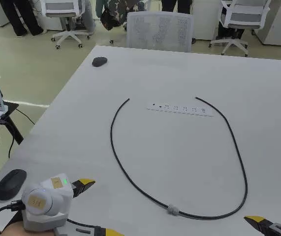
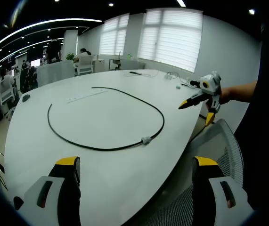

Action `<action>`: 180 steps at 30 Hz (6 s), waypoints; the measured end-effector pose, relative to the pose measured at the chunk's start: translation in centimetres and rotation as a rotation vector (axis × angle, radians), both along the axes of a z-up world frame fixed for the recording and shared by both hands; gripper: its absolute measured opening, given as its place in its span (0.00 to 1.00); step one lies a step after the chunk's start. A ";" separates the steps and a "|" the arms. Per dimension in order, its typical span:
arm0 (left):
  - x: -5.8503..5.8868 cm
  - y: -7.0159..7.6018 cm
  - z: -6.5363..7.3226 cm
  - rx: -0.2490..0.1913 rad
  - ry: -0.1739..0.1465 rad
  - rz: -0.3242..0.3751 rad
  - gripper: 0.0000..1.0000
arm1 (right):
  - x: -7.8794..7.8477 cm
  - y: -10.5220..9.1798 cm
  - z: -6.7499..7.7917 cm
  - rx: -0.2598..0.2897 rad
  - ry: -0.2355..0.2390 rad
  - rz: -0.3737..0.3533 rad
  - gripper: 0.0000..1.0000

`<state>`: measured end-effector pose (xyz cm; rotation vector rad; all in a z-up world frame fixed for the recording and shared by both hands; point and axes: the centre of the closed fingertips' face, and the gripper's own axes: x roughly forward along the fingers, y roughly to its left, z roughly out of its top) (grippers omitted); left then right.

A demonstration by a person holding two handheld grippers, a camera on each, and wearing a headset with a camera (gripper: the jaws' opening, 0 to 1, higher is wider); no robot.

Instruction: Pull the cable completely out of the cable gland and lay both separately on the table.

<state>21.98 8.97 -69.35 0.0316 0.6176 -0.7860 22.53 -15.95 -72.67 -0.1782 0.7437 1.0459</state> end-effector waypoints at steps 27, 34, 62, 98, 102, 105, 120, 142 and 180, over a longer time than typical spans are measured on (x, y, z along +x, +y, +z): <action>-0.2 0.4 0.9 -0.002 -0.020 0.006 0.98 | -0.4 -0.7 -0.1 -0.028 0.001 -0.030 0.96; -0.5 0.3 0.5 0.009 -0.006 -0.005 0.97 | 0.1 -0.6 0.7 0.013 0.021 -0.090 0.87; 0.1 0.5 1.0 0.003 -0.022 -0.021 0.93 | 3.8 3.7 0.1 -0.073 -0.004 -0.021 0.63; 0.7 1.7 -0.7 0.007 0.015 -0.034 0.97 | 7.6 9.1 -5.7 -0.317 -0.001 0.208 0.31; 0.4 1.6 -0.9 -0.012 0.024 -0.036 0.98 | 7.7 9.1 -6.8 -0.330 0.012 0.225 0.30; 0.4 1.8 -1.2 0.001 0.032 -0.035 0.97 | 7.7 9.3 -7.3 -0.328 0.023 0.232 0.29; 1.0 3.0 -1.3 0.005 0.034 0.003 0.97 | 7.3 10.0 -9.3 -0.366 0.071 0.309 0.13; 0.4 2.2 -1.3 -0.001 0.042 0.005 0.95 | 7.0 10.6 -9.4 -0.351 0.104 0.329 0.08; 2.9 -4.5 1.6 -0.018 -0.032 -0.154 0.89 | 3.8 13.0 1.8 -0.201 0.100 0.440 0.07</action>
